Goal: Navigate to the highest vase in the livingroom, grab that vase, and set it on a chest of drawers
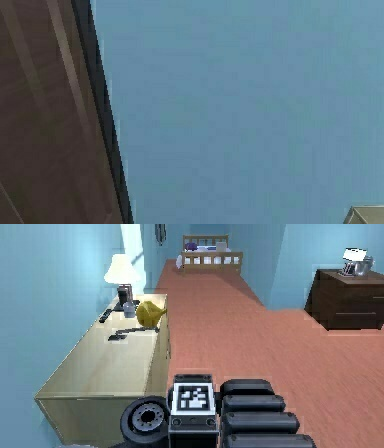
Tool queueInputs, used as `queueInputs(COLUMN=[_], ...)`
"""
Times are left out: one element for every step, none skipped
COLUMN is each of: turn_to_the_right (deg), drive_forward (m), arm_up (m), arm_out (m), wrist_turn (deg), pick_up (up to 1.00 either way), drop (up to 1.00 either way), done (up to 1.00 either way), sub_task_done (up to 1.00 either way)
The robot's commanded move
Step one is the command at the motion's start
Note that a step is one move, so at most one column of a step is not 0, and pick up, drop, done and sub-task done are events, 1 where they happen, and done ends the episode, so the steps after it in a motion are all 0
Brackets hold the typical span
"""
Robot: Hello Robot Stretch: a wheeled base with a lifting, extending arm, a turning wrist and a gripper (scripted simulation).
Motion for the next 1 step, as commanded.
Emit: queueInputs(turn_to_the_right=[0.0], drive_forward=[0.0], arm_up=[0.0], arm_out=[0.0], wrist_turn=[0.0], pick_up=[0.0], drop=[0.0], done=[1.0], sub_task_done=[0.0])
